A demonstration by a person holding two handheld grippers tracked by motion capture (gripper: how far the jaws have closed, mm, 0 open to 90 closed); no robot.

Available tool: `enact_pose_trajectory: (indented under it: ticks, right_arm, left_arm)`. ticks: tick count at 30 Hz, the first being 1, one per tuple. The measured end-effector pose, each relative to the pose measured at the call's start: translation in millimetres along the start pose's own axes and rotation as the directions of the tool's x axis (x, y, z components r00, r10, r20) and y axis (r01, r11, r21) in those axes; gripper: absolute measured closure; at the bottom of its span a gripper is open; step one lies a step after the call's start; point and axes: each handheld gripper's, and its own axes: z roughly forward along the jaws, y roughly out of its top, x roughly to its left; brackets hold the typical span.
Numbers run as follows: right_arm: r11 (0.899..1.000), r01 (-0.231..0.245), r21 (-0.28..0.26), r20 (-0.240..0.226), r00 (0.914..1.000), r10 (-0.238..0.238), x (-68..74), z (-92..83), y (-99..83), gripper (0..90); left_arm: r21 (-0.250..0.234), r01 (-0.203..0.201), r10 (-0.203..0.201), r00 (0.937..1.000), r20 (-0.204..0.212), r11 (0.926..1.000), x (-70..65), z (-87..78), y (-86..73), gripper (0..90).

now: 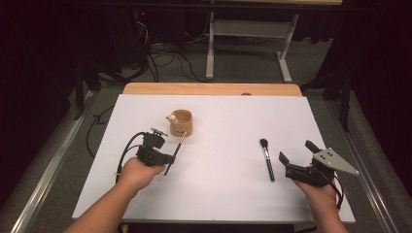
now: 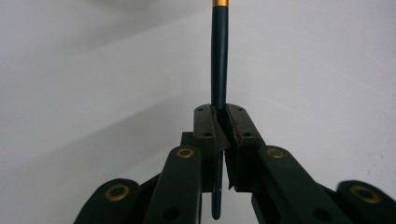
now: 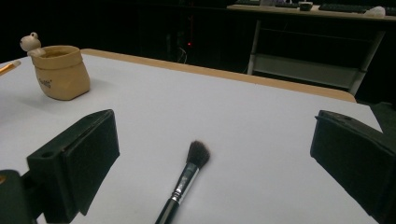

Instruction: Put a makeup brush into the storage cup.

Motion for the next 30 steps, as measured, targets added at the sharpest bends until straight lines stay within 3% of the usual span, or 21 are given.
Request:
enact_pose_trajectory:
  ticks: [5, 10, 16, 30]
  right_arm:
    - [1.000, 0.002, -0.004, -0.002, 1.0000, -0.002, -0.3, 0.0, -0.1, 2.8]
    - [1.000, 0.002, 0.003, 0.000, 1.0000, -0.002, 0.3, 0.3, -0.3, 2.8]
    - [1.000, 0.005, 0.003, -0.002, 1.0000, -0.005, 0.5, 0.0, -0.2, 2.8]
    - [1.000, 0.013, 0.003, -0.001, 0.9999, -0.013, 1.4, 0.9, -0.6, 2.8]
  left_arm:
    - [-0.050, -0.005, 0.005, 0.9999, 0.010, 0.9987, 2.0, -1.5, -5.4, 84.1]
    - [-0.104, -0.035, 0.037, 0.9992, 0.017, 0.9940, 0.5, -4.9, -9.2, 84.1]
    - [-0.152, -0.032, 0.035, 0.9991, 0.022, 0.9879, 2.1, -4.2, -14.0, 84.1]
    - [-0.294, -0.048, 0.059, 0.9979, 0.028, 0.9545, 5.6, -2.7, -21.7, 84.1]
